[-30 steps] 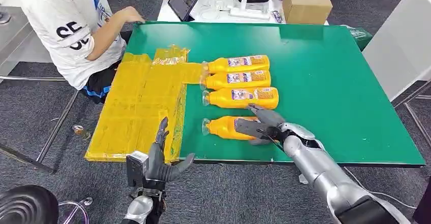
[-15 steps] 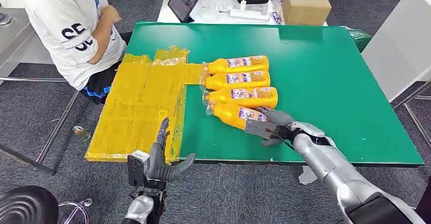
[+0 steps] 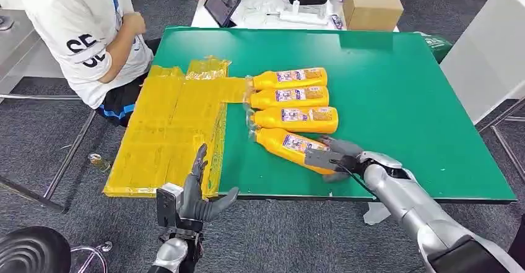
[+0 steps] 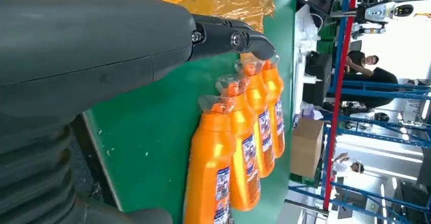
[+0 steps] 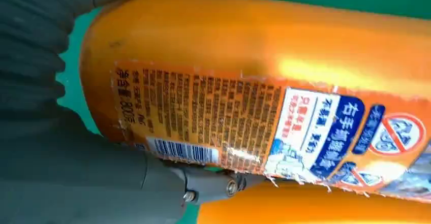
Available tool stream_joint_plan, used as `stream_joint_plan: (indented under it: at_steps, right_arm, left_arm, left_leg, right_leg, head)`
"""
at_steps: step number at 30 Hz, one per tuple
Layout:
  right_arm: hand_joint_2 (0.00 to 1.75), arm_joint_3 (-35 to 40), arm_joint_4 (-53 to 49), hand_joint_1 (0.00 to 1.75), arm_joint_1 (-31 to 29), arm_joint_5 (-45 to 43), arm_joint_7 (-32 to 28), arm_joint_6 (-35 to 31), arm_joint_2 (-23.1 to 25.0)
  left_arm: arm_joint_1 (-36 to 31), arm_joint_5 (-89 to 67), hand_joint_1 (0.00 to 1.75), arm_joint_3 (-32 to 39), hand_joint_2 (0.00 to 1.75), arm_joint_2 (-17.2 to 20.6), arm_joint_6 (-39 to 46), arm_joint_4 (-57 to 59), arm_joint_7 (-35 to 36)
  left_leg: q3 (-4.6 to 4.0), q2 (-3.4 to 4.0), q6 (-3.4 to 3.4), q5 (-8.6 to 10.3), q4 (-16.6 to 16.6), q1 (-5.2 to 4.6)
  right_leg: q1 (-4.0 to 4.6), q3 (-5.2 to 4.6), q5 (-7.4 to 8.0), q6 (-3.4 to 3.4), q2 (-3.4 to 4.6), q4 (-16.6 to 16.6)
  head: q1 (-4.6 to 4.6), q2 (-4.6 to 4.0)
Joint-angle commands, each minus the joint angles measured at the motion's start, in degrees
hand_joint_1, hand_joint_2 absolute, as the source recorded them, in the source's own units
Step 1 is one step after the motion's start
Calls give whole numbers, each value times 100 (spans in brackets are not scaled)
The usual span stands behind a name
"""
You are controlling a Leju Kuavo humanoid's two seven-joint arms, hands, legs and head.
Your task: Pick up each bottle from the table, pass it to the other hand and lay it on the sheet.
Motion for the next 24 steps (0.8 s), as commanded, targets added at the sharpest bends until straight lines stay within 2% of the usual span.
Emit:
stream_joint_plan:
  at_steps: [1,5,8,14,15,16,19,20,22,24]
  right_arm:
    - [175,157,386,175,365,-30,94,-658,290]
    - [175,-352,112,175,674,88,31,-1231,475]
    - [175,-993,-601,175,1073,283,-159,-1815,693]
    - [175,-1268,-946,175,1238,424,-197,-1860,769]
    - [175,-1675,-1340,175,1480,392,-688,-2298,970]
    - [175,-1842,-1656,175,1638,437,-693,-2337,1063]
    - [175,-2599,-3185,175,2337,162,-1752,-3533,1757]
    - [175,-2718,-3657,175,2560,107,-2004,-3887,1933]
    - [175,-2946,-4550,175,3078,92,-2543,-4858,2292]
    - [175,-3041,-5113,175,3497,-31,-2892,-5379,2456]
  left_arm:
    - [-209,35,0,-57,175,-29,13,350,50]
    - [-124,35,0,-38,175,-25,29,220,64]
    - [-23,11,0,-9,175,-22,37,91,80]
    - [6,0,0,3,175,-23,36,44,86]
    - [53,-5,0,16,175,-29,44,-9,80]
    - [84,-8,0,11,175,-24,35,-52,79]
    - [161,66,0,-37,175,-42,37,-215,74]
    - [180,129,0,-79,175,-36,23,-264,90]
    - [197,478,0,-157,175,-55,-199,-359,174]
    - [203,803,0,-260,175,-47,-434,-488,322]
  left_leg:
    - [20,3,5,0,-10,7]
    - [29,34,3,-4,-8,7]
    - [30,36,2,-5,-9,9]
    - [31,46,6,-11,-9,6]
    - [30,44,4,-9,-7,7]
    - [25,37,3,-8,-6,7]
    - [8,30,7,-8,-2,4]
    - [1,51,3,-10,-1,4]
    - [-22,43,2,-9,2,4]
    - [-8,29,4,-20,2,5]
  right_leg:
    - [12,25,2,-18,-6,-15]
    - [11,19,12,-30,17,-11]
    - [14,17,14,-33,20,-13]
    - [15,16,10,-39,26,-9]
    - [14,15,11,-33,26,-8]
    - [13,12,10,-29,21,-7]
    - [11,5,4,-29,20,-1]
    - [9,-9,7,-28,42,4]
    - [9,-27,5,-27,32,8]
    - [12,-12,-13,-37,13,12]
  head:
    - [0,0]
    - [-2,0]
    - [0,0]
    - [0,0]
    - [-2,0]
    - [0,0]
    - [7,0]
    - [-4,0]
    - [4,0]
    - [2,0]
